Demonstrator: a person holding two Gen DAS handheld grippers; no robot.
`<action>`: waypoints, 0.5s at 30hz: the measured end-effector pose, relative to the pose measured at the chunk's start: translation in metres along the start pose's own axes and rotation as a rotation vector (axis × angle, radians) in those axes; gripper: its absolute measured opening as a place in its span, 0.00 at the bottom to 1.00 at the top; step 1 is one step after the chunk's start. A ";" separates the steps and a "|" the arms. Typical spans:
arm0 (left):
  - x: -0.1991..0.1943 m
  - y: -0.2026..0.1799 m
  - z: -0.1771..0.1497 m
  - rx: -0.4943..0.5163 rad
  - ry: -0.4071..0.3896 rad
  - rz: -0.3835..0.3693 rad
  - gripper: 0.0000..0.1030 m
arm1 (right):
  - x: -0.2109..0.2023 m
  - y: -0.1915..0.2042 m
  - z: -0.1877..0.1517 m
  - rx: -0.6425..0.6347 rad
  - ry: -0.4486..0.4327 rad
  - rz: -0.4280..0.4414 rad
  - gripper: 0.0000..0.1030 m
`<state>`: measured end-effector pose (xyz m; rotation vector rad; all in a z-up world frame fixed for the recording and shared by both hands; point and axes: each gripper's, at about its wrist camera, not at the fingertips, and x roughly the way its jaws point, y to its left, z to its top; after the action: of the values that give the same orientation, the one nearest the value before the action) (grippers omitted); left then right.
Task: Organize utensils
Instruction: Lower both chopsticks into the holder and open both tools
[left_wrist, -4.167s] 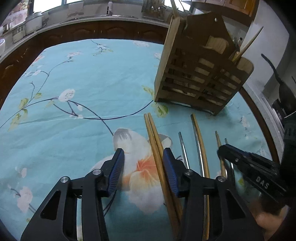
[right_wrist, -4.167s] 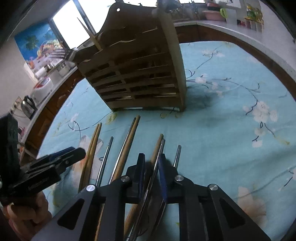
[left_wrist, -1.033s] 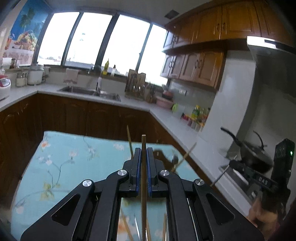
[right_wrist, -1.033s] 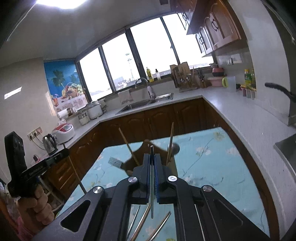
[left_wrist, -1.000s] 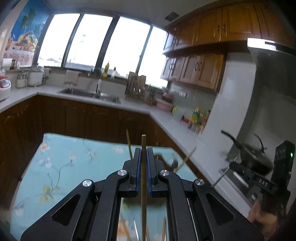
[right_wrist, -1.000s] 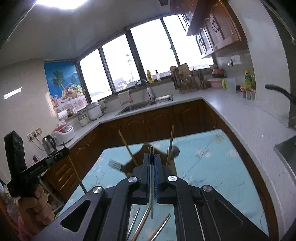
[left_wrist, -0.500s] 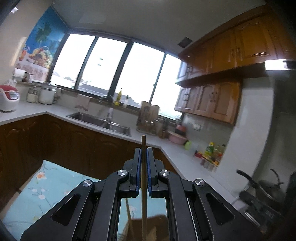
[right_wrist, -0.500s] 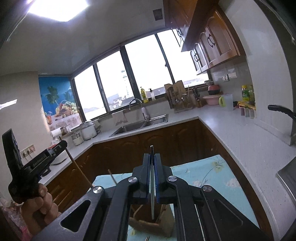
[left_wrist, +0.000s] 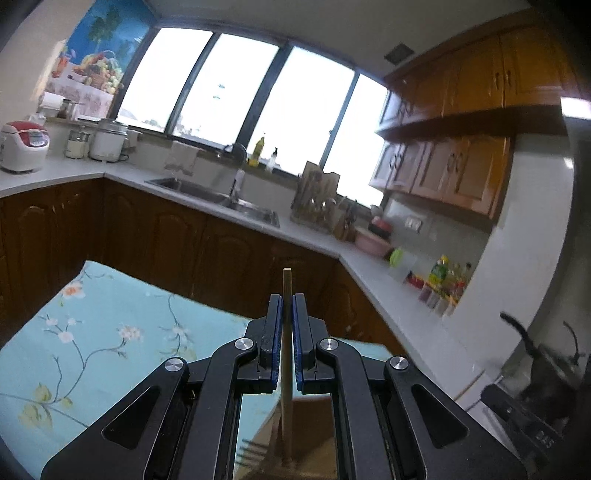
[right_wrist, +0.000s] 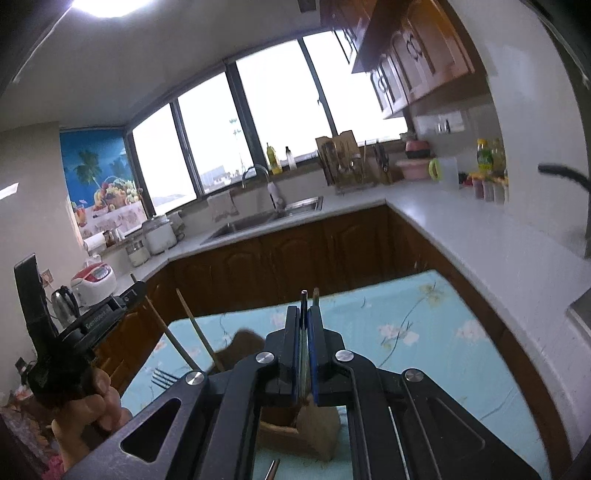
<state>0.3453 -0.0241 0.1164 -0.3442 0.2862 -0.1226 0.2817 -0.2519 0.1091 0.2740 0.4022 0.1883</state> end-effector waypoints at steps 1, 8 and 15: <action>0.002 -0.002 -0.002 0.016 0.014 -0.002 0.04 | 0.002 -0.001 -0.002 0.005 0.008 0.001 0.04; 0.011 -0.002 -0.018 0.079 0.092 -0.003 0.05 | 0.014 -0.010 -0.010 0.039 0.060 0.007 0.05; 0.013 0.000 -0.016 0.065 0.116 -0.014 0.06 | 0.015 -0.009 -0.008 0.041 0.067 0.005 0.05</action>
<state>0.3525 -0.0315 0.0991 -0.2749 0.3933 -0.1651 0.2932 -0.2555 0.0942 0.3101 0.4721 0.1949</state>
